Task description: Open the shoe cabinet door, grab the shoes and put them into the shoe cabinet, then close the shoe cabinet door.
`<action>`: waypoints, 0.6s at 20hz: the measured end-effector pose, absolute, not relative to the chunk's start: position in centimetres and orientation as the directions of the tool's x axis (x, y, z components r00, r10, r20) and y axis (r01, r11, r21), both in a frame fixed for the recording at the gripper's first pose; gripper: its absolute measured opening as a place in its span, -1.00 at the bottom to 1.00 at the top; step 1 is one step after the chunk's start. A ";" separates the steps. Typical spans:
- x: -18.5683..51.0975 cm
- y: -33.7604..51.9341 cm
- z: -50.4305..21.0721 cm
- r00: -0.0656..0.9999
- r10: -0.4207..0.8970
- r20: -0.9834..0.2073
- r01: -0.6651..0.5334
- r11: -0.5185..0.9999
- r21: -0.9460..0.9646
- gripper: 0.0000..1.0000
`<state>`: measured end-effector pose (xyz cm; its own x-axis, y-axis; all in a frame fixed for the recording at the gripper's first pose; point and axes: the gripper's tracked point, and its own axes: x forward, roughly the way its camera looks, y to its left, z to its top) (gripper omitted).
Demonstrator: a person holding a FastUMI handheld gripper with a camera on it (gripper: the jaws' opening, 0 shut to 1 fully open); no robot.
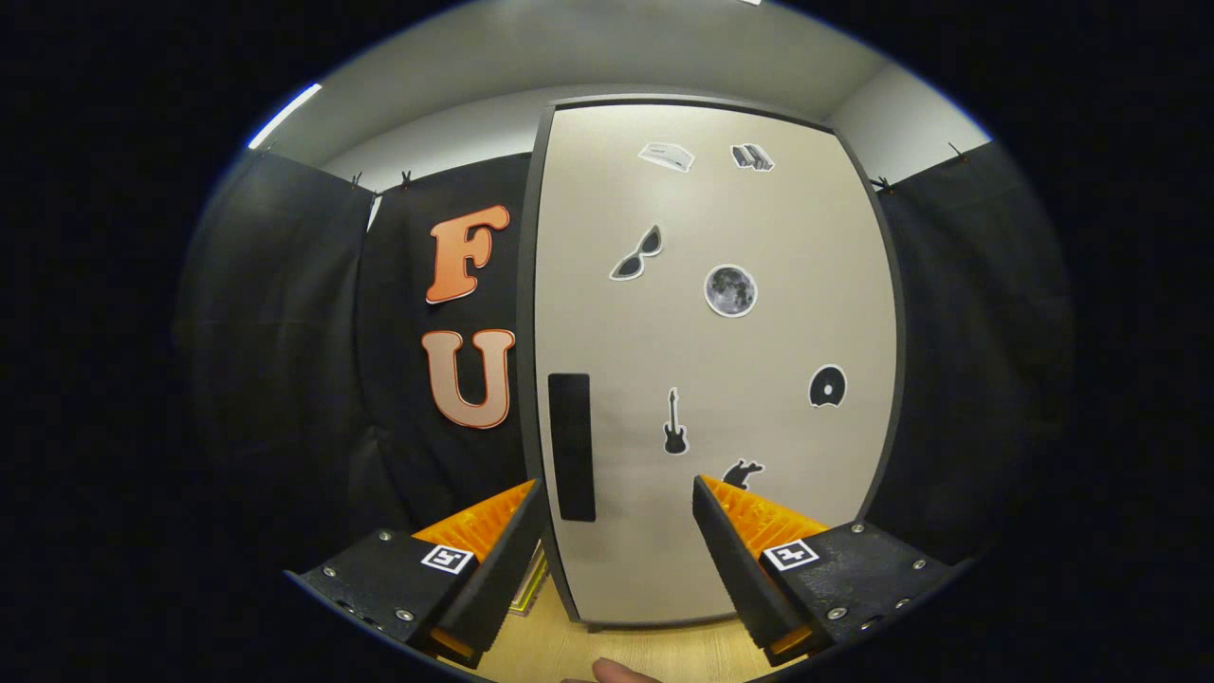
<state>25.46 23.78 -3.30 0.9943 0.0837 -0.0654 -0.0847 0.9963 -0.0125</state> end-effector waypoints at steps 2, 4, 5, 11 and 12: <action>22.7 22.9 -4.5 0.993 0.072 -0.097 -0.076 0.997 -0.028 0.91; 20.1 21.7 -5.0 0.993 0.056 -0.107 -0.060 0.997 -0.041 0.91; 19.0 21.1 -4.8 0.994 0.053 -0.097 -0.057 0.997 -0.044 0.91; 13.6 17.4 -3.3 0.997 0.038 -0.073 -0.041 0.999 -0.035 0.91; 12.9 17.0 -2.7 0.997 0.046 -0.059 -0.048 0.998 -0.034 0.91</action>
